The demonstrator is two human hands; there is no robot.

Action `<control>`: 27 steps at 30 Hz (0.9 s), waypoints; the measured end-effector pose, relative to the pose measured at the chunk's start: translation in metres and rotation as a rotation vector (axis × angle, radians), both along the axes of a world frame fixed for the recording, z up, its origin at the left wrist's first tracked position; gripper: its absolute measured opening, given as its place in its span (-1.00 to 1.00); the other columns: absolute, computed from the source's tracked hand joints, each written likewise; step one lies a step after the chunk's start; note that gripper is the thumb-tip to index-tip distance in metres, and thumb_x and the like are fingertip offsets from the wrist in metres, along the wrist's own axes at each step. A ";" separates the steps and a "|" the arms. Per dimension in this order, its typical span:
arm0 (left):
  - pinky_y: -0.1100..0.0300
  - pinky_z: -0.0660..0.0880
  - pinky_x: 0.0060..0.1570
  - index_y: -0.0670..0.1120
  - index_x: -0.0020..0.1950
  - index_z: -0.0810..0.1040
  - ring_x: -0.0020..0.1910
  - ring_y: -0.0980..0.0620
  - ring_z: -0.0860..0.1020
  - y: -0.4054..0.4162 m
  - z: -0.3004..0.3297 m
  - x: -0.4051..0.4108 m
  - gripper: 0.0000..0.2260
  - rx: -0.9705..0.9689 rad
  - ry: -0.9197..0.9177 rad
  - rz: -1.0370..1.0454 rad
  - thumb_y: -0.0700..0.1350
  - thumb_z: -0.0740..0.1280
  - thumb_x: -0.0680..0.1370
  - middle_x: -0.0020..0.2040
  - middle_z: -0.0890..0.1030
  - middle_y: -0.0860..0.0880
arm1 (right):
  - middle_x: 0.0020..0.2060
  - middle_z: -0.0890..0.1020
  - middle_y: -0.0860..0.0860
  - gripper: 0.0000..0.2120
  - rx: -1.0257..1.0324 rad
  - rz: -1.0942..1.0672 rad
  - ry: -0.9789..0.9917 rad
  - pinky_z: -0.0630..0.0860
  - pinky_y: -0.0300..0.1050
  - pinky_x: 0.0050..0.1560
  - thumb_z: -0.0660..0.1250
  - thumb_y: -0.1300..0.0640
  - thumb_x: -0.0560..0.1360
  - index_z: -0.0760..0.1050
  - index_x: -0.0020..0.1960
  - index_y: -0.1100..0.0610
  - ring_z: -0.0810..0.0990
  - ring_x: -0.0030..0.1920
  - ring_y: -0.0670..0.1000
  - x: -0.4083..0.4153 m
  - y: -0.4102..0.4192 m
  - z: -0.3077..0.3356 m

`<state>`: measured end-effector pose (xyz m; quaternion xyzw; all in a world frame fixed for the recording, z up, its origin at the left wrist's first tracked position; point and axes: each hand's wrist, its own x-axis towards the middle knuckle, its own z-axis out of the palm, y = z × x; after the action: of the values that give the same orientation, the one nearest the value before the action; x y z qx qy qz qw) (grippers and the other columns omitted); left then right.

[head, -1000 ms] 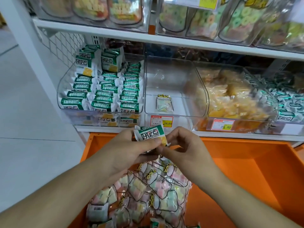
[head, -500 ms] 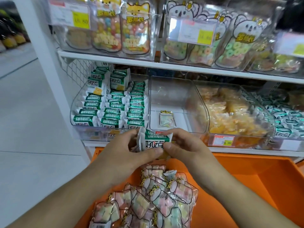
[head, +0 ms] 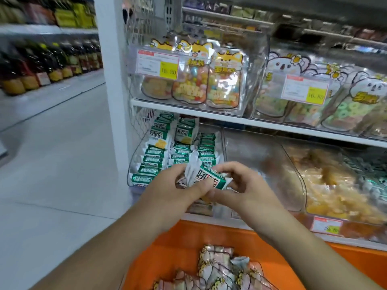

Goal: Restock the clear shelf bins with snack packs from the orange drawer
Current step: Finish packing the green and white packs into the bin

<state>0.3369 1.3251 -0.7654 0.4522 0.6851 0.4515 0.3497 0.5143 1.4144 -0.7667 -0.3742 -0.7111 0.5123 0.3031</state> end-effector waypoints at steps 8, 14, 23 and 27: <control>0.09 0.26 0.46 0.15 0.69 0.07 0.59 0.11 0.22 0.029 -0.006 -0.041 -0.36 0.023 0.415 0.082 0.23 0.24 0.67 0.67 0.14 0.15 | -0.21 0.56 0.07 -0.54 0.164 -0.197 -0.143 0.43 -0.32 -0.42 0.67 0.05 0.40 0.56 0.22 -0.01 0.49 -0.39 -0.14 -0.074 0.079 0.011; 0.03 0.23 0.53 0.09 0.70 0.02 0.63 0.08 0.17 0.044 -0.019 -0.059 -0.38 0.013 0.499 0.092 0.14 0.20 0.70 0.69 0.09 0.13 | 0.08 0.57 -0.09 -0.49 0.287 -0.125 -0.322 0.44 -0.41 -0.44 0.59 0.03 0.50 0.50 0.38 -0.05 0.62 -0.28 -0.15 -0.111 0.108 0.005; -0.05 0.45 0.41 0.11 0.63 0.19 0.48 0.04 0.38 0.048 -0.037 -0.066 -0.47 -0.004 0.529 0.082 0.16 0.20 0.69 0.59 0.26 0.18 | 0.30 0.48 -0.01 -0.42 0.456 -0.157 -0.406 0.34 -0.58 -0.34 0.55 0.02 0.54 0.46 0.51 -0.03 0.50 -0.16 -0.13 -0.127 0.124 -0.007; 0.01 0.34 0.47 0.10 0.67 0.14 0.56 0.05 0.29 0.047 -0.039 -0.065 -0.45 -0.014 0.586 0.059 0.16 0.18 0.70 0.64 0.19 0.16 | 0.34 0.51 0.00 -0.29 0.466 -0.162 -0.399 0.34 -0.57 -0.47 0.55 -0.01 0.54 0.32 0.59 -0.04 0.49 -0.15 -0.15 -0.125 0.123 -0.014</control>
<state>0.2718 1.3720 -0.8043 0.5406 0.7730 0.3067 0.1266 0.3891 1.5378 -0.7803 -0.4432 -0.8225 0.2262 0.2753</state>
